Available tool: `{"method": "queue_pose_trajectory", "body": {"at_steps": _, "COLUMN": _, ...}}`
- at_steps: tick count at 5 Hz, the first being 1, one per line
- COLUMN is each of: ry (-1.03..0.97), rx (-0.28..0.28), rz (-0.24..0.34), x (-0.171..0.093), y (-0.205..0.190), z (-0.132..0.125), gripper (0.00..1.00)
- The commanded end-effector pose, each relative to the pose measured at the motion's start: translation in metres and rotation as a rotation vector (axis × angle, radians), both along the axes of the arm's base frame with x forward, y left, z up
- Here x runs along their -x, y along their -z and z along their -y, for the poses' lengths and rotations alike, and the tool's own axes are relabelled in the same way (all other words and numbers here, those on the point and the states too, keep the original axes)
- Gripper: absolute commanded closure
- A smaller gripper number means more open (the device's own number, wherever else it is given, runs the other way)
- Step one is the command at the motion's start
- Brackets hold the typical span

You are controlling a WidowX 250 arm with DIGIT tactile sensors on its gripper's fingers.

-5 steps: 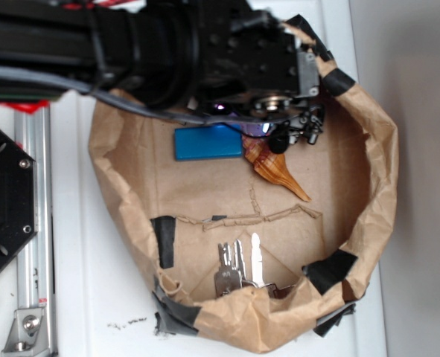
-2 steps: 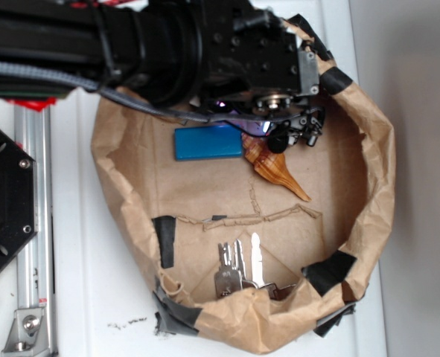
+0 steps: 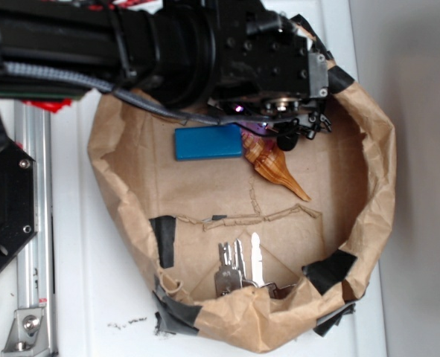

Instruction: Grab the wood chip.

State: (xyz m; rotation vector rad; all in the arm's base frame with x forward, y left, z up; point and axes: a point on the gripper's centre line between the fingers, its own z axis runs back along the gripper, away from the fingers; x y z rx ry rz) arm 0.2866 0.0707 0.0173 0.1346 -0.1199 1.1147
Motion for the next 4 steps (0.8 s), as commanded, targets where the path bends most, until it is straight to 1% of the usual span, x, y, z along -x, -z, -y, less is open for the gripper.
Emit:
{"method": "queue_pose_trajectory", "body": {"at_steps": 1, "ry": -0.033, "rx": 0.002, "rz": -0.022, "x": 0.007, "y": 0.002, "z": -0.012, "gripper": 1.00}}
{"method": "queue_pose_trajectory", "body": {"at_steps": 2, "ry": -0.031, "rx": 0.001, "rz": -0.039, "x": 0.008, "y": 0.005, "z": -0.011, "gripper": 1.00}}
{"method": "queue_pose_trajectory", "body": {"at_steps": 3, "ry": 0.064, "rx": 0.005, "rz": -0.073, "x": 0.006, "y": 0.004, "z": -0.012, "gripper": 1.00}}
{"method": "queue_pose_trajectory", "body": {"at_steps": 4, "ry": 0.311, "rx": -0.064, "rz": -0.050, "x": -0.001, "y": -0.043, "z": -0.004, "gripper": 1.00}}
